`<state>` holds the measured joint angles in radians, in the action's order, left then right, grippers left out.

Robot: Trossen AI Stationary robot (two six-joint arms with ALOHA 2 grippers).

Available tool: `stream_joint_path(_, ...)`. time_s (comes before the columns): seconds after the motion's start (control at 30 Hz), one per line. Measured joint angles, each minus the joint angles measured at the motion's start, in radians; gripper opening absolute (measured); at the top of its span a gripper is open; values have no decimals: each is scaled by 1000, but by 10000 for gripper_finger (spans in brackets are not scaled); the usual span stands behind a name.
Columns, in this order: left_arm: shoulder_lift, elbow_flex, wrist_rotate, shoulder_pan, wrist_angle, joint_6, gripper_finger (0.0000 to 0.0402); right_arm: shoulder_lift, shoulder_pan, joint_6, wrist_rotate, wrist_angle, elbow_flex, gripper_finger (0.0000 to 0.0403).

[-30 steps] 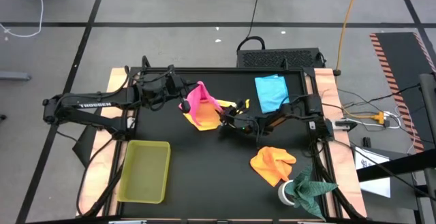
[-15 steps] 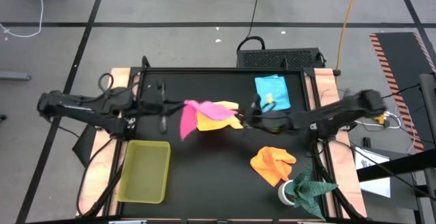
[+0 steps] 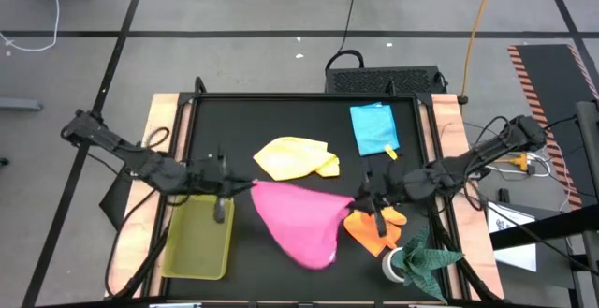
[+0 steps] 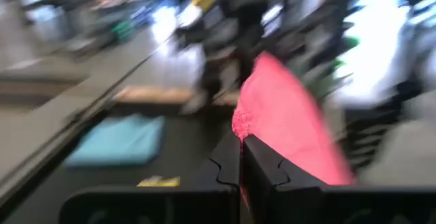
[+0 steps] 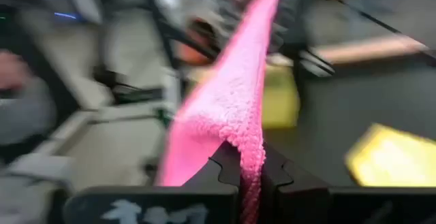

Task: Fold microfiber towels
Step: Fold the pink microfiber towel

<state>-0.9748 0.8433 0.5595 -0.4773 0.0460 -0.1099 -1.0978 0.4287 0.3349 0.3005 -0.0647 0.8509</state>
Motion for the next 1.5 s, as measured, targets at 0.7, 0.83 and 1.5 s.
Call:
stream_joint_path(0.7,-332,-91,48,433,109,-28,3,-90,-520,62,-131,205,-202,0)
stream_joint_path(0.83,-332,-92,17,402,158,-14,5,-90,-497,86,-168,199,-201,0)
stream_joint_path(1.5,-336,-358,-7,18,-233,-121,5,-321,-55,256,6,-101,-202,0)
